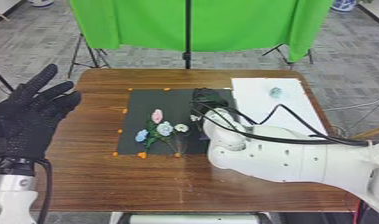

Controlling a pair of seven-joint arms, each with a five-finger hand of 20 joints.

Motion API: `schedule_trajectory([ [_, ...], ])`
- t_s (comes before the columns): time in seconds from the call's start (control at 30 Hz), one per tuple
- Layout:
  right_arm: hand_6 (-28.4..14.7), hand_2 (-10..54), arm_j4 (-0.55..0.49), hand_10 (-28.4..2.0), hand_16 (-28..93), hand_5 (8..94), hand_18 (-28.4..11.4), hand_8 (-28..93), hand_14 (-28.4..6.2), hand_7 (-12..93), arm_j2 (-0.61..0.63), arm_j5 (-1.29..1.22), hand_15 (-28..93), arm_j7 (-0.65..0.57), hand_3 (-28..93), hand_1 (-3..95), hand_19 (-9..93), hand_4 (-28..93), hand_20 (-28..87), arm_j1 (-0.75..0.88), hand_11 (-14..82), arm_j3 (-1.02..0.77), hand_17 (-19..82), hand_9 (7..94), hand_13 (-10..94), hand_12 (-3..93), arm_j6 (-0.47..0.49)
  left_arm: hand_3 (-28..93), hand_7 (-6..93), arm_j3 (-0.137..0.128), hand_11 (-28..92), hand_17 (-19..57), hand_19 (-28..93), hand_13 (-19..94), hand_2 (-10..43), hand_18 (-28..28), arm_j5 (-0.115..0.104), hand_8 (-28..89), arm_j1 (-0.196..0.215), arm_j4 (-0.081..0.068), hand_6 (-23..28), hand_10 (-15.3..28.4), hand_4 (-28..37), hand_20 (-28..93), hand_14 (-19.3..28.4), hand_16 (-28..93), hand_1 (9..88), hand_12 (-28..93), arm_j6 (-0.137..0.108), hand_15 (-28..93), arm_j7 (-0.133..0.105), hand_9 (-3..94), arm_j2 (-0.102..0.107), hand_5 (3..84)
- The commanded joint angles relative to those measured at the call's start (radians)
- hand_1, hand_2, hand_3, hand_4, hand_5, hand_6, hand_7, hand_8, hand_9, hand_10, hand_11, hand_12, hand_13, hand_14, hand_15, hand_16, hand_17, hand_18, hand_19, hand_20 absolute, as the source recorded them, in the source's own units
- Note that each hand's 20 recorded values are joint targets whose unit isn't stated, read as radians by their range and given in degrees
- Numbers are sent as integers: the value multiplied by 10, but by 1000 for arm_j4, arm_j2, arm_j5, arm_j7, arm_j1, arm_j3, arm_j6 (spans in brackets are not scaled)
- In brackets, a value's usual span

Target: Arrange flowers

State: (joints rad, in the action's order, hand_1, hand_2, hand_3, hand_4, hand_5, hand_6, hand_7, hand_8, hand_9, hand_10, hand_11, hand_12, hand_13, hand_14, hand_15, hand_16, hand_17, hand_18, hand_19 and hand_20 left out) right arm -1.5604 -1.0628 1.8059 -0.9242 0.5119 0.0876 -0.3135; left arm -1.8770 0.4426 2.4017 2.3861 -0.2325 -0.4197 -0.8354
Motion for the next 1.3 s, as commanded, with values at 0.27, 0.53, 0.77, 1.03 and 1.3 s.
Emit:
schedule_trajectory([
  [0.27, 23, -95, -1, -102, 183, 701, -161, -72, -52, 154, 3, 48, 605, -37, 767, 416, 932, -283, 264, -13, 249, 25, 476, 819, 796, 185, 18, 788, 149, 2, 314, -50, 618, 266, 75, 259, -8, -102, 24, -3, 83, 209, -254, 263, 284, -121, 221, 122, -6, 620, 3, 341, -11, 351],
  [0.53, 20, -95, -13, -117, 176, 687, -171, -127, -60, 156, 8, 84, 619, -44, 782, 367, 932, -282, 277, -40, 263, 56, 461, 775, 783, 164, 3, 785, 148, -10, 314, -50, 617, 266, 77, 259, -2, -102, 33, 1, 84, 210, -254, 262, 284, -121, 222, 122, -9, 621, 18, 340, -25, 352],
  [0.77, 16, -95, -30, -121, 174, 686, -177, -127, -65, 152, 8, 68, 630, -23, 776, 356, 932, -279, 290, -33, 265, 52, 456, 780, 778, 164, -26, 787, 149, 2, 313, -50, 617, 266, 76, 259, 3, -102, 8, -5, 84, 211, -252, 261, 284, -121, 223, 121, -3, 621, 36, 340, -25, 352],
  [1.03, 16, 17, -32, -118, 171, 703, -183, -100, -68, 144, 9, 71, 626, -35, 794, 350, 932, -278, 299, -20, 257, 43, 466, 807, 792, 160, -32, 786, 149, 3, 314, -50, 618, 266, 77, 259, 10, -102, -7, -10, 84, 211, -252, 260, 284, -121, 224, 121, 4, 621, 58, 339, -26, 352],
  [1.3, 28, 51, -30, -108, 180, 726, -179, -54, -58, 146, 11, 106, 601, -72, 797, 419, 932, -282, 317, -30, 256, 67, 503, 876, 837, 169, -58, 787, 149, 2, 314, -50, 619, 265, 77, 259, 12, -102, -10, -12, 84, 211, -252, 260, 284, -121, 224, 121, 9, 621, 75, 340, -29, 354],
])
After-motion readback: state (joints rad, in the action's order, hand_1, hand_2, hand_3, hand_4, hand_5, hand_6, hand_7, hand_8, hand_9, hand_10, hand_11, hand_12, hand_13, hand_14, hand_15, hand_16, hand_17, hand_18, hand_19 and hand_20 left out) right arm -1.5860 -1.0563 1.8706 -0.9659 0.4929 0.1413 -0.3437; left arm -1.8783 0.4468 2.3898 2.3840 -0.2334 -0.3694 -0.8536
